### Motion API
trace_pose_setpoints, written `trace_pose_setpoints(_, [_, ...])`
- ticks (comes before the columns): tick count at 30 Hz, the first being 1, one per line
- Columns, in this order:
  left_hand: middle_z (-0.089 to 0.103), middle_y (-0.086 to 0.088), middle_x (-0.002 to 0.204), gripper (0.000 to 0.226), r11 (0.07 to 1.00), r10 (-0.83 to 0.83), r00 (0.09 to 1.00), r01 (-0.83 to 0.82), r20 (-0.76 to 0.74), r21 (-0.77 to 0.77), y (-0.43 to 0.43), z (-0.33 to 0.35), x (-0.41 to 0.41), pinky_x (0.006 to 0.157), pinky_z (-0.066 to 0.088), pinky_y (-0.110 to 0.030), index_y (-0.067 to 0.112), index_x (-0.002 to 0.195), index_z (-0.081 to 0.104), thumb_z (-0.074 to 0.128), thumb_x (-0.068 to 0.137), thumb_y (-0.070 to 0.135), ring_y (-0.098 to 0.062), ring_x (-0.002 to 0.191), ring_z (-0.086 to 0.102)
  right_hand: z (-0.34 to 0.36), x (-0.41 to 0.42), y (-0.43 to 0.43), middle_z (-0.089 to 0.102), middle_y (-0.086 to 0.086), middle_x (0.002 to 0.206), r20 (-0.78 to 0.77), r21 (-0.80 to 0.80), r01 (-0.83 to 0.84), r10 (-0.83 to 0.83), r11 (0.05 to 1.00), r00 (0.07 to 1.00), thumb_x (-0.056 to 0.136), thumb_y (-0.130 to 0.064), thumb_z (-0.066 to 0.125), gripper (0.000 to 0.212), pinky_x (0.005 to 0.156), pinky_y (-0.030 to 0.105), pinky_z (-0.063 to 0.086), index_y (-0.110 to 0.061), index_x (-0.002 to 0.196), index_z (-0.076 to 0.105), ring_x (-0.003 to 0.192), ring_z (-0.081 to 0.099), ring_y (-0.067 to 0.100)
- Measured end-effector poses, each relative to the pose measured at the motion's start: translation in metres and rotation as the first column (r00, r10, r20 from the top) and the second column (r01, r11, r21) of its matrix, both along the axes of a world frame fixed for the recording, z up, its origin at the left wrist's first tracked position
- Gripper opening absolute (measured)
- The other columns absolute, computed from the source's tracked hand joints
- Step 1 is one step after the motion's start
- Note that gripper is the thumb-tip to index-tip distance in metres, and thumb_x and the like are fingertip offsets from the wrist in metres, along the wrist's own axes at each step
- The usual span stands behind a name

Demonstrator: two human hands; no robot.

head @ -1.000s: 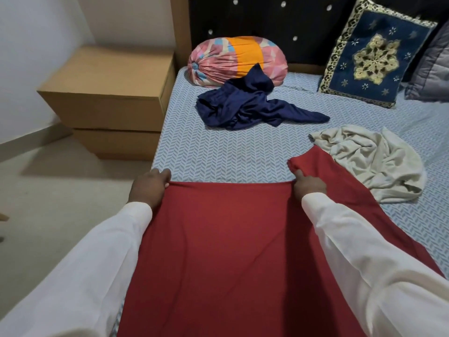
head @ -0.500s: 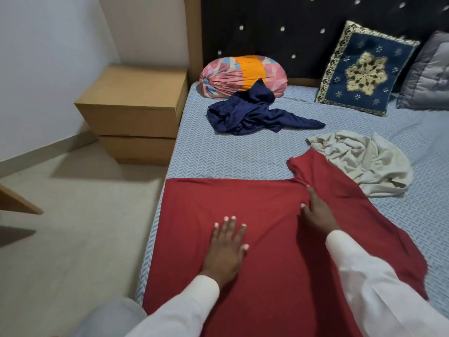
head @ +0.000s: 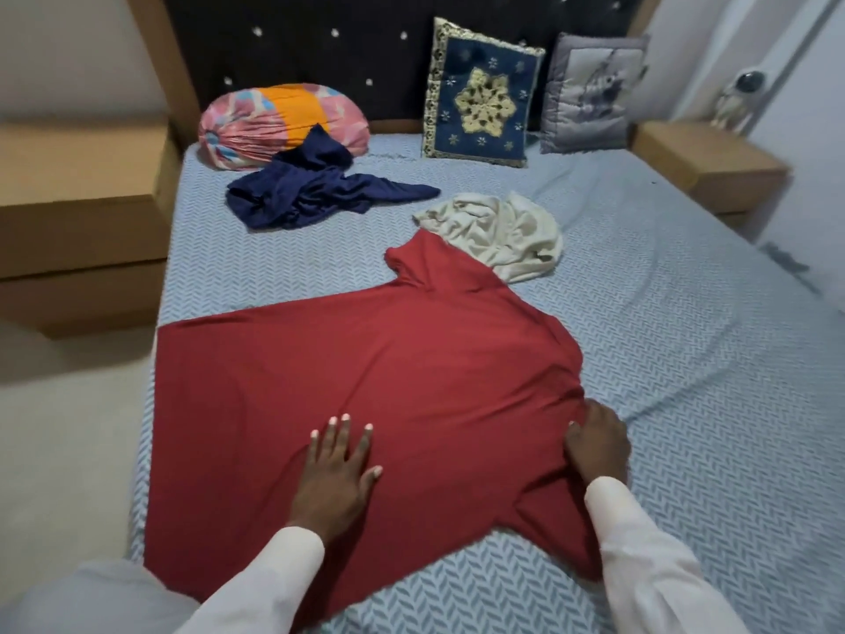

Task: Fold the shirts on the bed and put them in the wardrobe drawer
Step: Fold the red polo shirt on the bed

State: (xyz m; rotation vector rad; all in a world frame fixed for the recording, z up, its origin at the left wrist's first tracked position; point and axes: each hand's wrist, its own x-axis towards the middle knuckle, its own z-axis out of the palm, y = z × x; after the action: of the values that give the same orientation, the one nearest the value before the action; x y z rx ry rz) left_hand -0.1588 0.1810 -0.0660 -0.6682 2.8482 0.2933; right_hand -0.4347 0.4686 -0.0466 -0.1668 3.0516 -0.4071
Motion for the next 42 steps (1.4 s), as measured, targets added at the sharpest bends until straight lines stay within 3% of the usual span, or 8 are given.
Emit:
trace_pose_setpoints(5, [0.041, -0.019, 0.149, 0.078, 0.998, 0.041, 0.999, -0.040, -0.017, 0.051, 0.012, -0.004, 0.022, 0.115, 0.025, -0.048, 0.023, 0.145, 0.044, 0.002, 0.094, 0.065, -0.038, 0.139, 0.037, 0.008, -0.013, 0.017, 0.064, 0.025, 0.117, 0.334, -0.173, 0.187, -0.121, 0.967, 0.935, 0.081, -0.043, 0.068, 0.047, 0.093, 0.039, 0.045, -0.006, 0.110, 0.064, 0.113, 0.059, 0.039])
trace_pose_setpoints(9, [0.015, -0.015, 0.161, 0.090, 0.999, -0.025, 0.999, 0.026, -0.032, 0.044, 0.023, 0.009, 0.035, 0.118, 0.007, -0.039, 0.026, 0.154, 0.021, 0.001, 0.081, 0.076, -0.031, 0.149, 0.011, 0.017, -0.015, 0.031, 0.068, 0.025, 0.102, 0.282, -0.395, 0.271, -0.165, 0.878, 0.945, 0.090, -0.037, 0.062, 0.035, 0.088, 0.036, 0.045, -0.003, 0.094, 0.070, 0.104, 0.063, 0.039])
trace_pose_setpoints(13, [-0.002, -0.009, 0.163, 0.096, 0.988, -0.130, 0.991, 0.127, 0.031, 0.089, 0.039, 0.023, 0.046, 0.119, -0.001, -0.032, 0.030, 0.156, 0.010, 0.003, 0.071, 0.075, -0.023, 0.151, -0.003, 0.016, -0.006, 0.047, 0.051, 0.006, 0.057, 0.455, -0.442, 0.244, -0.019, 0.863, 0.890, 0.073, -0.052, 0.076, 0.048, 0.058, 0.030, 0.036, -0.015, 0.058, 0.050, 0.056, 0.050, 0.021])
trace_pose_setpoints(15, [-0.001, -0.007, 0.164, 0.098, 0.976, -0.204, 0.977, 0.198, 0.063, 0.087, 0.051, 0.029, 0.053, 0.120, 0.003, -0.032, 0.029, 0.156, 0.010, 0.008, 0.070, 0.076, -0.021, 0.151, -0.003, 0.032, 0.011, 0.051, 0.056, 0.011, 0.066, 0.509, -0.510, 0.239, 0.066, 0.826, 0.858, 0.057, -0.049, 0.084, 0.046, 0.054, 0.024, 0.040, -0.012, 0.074, 0.063, 0.051, 0.050, 0.016])
trace_pose_setpoints(19, [0.009, -0.004, 0.163, 0.087, 0.943, -0.330, 0.938, 0.322, 0.106, 0.087, 0.065, 0.041, 0.062, 0.119, 0.017, -0.032, 0.026, 0.155, 0.016, 0.036, 0.082, 0.069, -0.021, 0.150, 0.010, 0.041, 0.015, 0.064, 0.063, 0.012, 0.089, 0.367, -0.652, 0.244, 0.016, 0.718, 0.930, 0.092, -0.040, 0.062, 0.040, 0.064, 0.021, 0.048, -0.002, 0.103, 0.067, 0.075, 0.063, 0.018])
trace_pose_setpoints(26, [0.041, -0.004, 0.132, 0.056, 0.948, -0.314, 0.944, 0.318, 0.098, -0.024, 0.076, 0.053, 0.087, 0.088, 0.045, -0.037, 0.023, 0.136, 0.039, 0.057, 0.085, 0.038, -0.024, 0.118, 0.042, 0.045, 0.040, 0.071, 0.065, 0.007, 0.072, 0.553, -0.132, 0.026, 0.052, 0.991, 0.831, 0.079, -0.036, 0.077, 0.026, 0.051, 0.021, 0.039, -0.013, 0.073, 0.066, 0.054, 0.055, 0.015])
trace_pose_setpoints(34, [0.048, -0.003, 0.130, 0.047, 0.965, 0.007, 0.961, 0.066, 0.275, -0.254, 0.067, 0.055, 0.117, 0.088, 0.046, -0.035, 0.019, 0.134, 0.038, 0.050, 0.089, 0.030, -0.024, 0.116, 0.055, 0.055, 0.067, 0.097, 0.053, 0.001, 0.062, 0.724, -0.032, 0.001, 0.023, 0.999, 0.690, 0.067, -0.053, 0.084, 0.049, 0.054, 0.024, 0.036, -0.015, 0.075, 0.055, 0.056, 0.047, 0.016])
trace_pose_setpoints(42, [0.065, 0.001, 0.123, 0.035, 0.918, 0.124, 0.920, 0.036, 0.372, -0.396, 0.044, 0.054, 0.152, 0.088, 0.048, -0.028, 0.018, 0.125, 0.056, 0.040, 0.095, 0.017, -0.016, 0.113, 0.063, 0.054, 0.074, 0.121, 0.072, 0.008, 0.080, 0.571, 0.116, 0.152, -0.191, 0.981, 0.798, 0.059, -0.036, 0.077, 0.034, 0.060, 0.021, 0.047, -0.008, 0.078, 0.070, 0.067, 0.066, 0.020])
